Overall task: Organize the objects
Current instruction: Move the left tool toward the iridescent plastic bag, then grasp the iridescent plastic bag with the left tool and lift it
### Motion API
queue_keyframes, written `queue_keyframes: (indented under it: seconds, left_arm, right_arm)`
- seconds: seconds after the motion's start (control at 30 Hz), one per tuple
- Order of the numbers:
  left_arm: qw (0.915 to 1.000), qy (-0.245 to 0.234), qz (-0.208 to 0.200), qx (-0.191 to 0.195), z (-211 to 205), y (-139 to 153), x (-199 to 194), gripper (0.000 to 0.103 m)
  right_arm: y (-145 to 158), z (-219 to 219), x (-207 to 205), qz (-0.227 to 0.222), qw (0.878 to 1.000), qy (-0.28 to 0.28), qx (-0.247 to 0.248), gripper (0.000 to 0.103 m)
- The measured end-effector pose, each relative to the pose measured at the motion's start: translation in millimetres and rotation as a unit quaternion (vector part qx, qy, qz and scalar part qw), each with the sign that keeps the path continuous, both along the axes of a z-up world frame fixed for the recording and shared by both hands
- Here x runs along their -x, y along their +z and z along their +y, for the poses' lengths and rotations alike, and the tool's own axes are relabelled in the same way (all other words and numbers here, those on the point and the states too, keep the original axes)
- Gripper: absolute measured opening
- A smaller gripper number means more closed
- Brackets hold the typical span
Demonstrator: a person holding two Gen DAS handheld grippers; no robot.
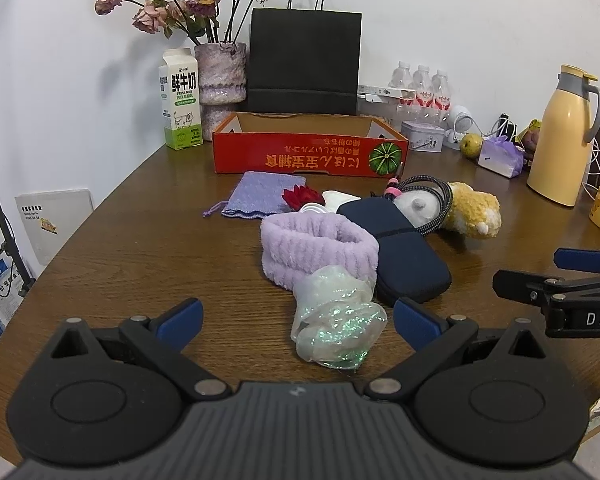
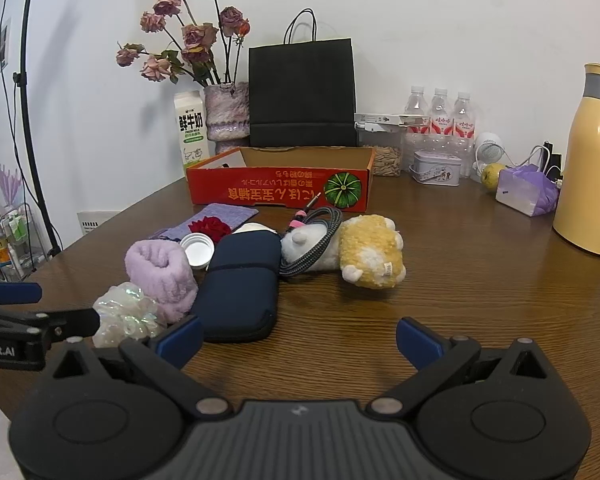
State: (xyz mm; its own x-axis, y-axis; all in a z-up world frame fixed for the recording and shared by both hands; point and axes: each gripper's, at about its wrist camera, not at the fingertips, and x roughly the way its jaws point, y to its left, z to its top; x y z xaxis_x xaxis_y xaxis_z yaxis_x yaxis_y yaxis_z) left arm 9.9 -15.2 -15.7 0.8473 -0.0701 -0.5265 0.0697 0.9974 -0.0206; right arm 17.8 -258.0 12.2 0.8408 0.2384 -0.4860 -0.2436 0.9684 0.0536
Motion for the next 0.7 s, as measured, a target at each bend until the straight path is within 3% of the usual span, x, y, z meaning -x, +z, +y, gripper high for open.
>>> queue_keyframes:
  seconds: [0.27,0.6,0.7]
  left_arm:
    - [0.9999,0.000,0.008,0.006,-8.9,-7.1,-5.5,0.103]
    - [0.9989,0.042,0.015,-0.014,-28.5,-22.6,-24.5,0.103]
    - [0.9987,0.047,0.012,-0.016,-33.2,-25.4,-29.1,0.098]
  right_arm:
    - [-3.2,-4.4,-3.5,0.001,1.000,0.004,0.005,0.103]
    - [-10.3,-12.8,-11.7,0.007,1.000,0.003,0.000,0.103]
    - [-12.2,-16.6,-14.9,0.009,1.000,0.002,-0.002,0.103]
